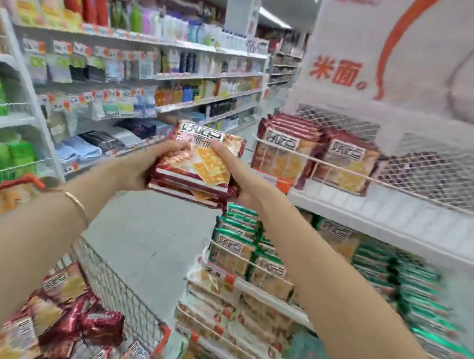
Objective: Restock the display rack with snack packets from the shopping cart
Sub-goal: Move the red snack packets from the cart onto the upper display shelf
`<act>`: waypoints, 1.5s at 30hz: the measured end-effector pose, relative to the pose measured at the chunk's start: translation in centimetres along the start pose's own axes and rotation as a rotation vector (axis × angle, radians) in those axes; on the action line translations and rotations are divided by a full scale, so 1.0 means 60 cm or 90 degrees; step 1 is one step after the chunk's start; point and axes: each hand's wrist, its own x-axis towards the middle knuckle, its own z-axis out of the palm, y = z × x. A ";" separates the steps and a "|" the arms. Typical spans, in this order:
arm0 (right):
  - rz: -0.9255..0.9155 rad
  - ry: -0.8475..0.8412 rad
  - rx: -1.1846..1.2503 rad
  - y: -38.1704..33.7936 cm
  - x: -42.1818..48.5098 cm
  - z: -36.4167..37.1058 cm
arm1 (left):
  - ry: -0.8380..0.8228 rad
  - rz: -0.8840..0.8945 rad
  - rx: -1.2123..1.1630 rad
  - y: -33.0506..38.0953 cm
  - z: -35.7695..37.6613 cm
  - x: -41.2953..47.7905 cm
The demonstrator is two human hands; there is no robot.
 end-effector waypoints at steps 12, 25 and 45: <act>-0.219 0.348 -0.042 -0.100 -0.069 -0.523 | -0.146 0.300 0.271 0.189 0.464 0.247; 0.093 -0.056 -0.180 -0.009 -0.073 -0.610 | -0.127 0.201 0.866 0.145 0.472 0.307; 0.097 -0.064 0.068 -0.036 -0.032 -0.605 | -0.142 0.146 0.906 0.138 0.450 0.332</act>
